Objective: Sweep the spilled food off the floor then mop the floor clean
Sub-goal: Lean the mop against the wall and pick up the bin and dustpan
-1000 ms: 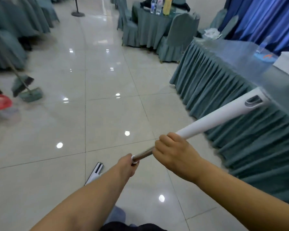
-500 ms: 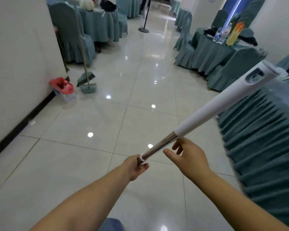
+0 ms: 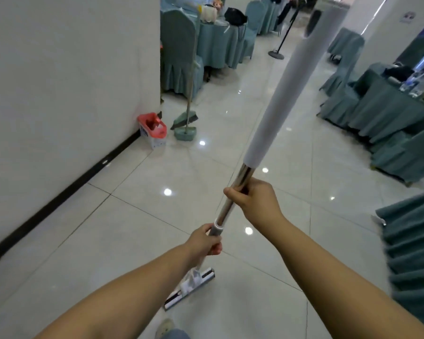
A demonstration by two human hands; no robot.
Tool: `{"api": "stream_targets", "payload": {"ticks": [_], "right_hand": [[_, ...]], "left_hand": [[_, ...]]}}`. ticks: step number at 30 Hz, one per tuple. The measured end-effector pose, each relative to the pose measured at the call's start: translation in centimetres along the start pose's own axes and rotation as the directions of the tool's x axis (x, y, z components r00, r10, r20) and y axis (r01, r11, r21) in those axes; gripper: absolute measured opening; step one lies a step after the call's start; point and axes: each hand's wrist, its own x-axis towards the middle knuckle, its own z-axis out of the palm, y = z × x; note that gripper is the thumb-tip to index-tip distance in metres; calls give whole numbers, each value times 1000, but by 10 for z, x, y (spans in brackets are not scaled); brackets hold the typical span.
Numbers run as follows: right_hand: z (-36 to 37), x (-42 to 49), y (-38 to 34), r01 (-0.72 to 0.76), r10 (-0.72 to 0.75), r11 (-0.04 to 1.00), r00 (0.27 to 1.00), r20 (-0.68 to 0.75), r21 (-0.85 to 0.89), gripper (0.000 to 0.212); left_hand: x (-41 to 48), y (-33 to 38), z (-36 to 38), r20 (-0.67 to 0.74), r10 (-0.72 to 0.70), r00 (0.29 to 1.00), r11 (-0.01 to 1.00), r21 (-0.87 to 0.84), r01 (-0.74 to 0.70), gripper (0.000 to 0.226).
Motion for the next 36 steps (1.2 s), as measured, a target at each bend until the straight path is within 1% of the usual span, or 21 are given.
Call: {"api": "stream_targets", "payload": {"ticks": [3,8,10,12,13,15,18,21,25,27,29,31,33,36], "right_hand": [[28,34,-32,84,-84,996,996,11,-23,21],[67,75,-86,287,-286,957,958,17,-53,31],[83,91,-107,358,-357,933,933,34,-37,34],[100,107,-125,417,-416,909,907,59,-6,34],[109,115,-134,442,-442,897,895,68,11,35],[128,131,-150,492,-494,870,864,95,47,37],[157,157,-174,551,-558,830,821,124,86,38],[186,187,-196,592,-601,799,781,169,108,40],[226,234,-228,659,-670,740,705,233,132,40],[246,260,-251,662,-678,732,682,274,161,34],[268,284,-275,676,-695,713,642,324,187,30],[291,305,-301,721,-724,671,584,367,174,31],[314,321,-326,768,-749,624,534,392,145,32],[348,337,-360,822,-769,562,479,424,90,32]], "left_hand": [[1,25,-34,-40,42,998,999,7,-41,31],[3,56,-89,-182,154,971,985,104,-137,40],[1,68,-112,-264,229,937,969,152,-194,37],[3,75,-135,-352,307,884,945,219,-241,28],[5,78,-146,-392,339,855,932,260,-251,25],[11,83,-169,-468,376,800,918,303,-254,25],[20,98,-201,-563,379,735,924,273,-268,27],[30,117,-235,-632,362,685,931,216,-293,30],[49,148,-287,-712,350,609,935,220,-279,24],[58,169,-314,-762,329,558,940,209,-268,22],[65,191,-343,-807,282,518,951,165,-261,21],[69,211,-372,-846,245,473,958,135,-254,26],[72,225,-403,-868,238,436,959,138,-249,31],[72,240,-447,-887,220,405,964,134,-229,31]]}}
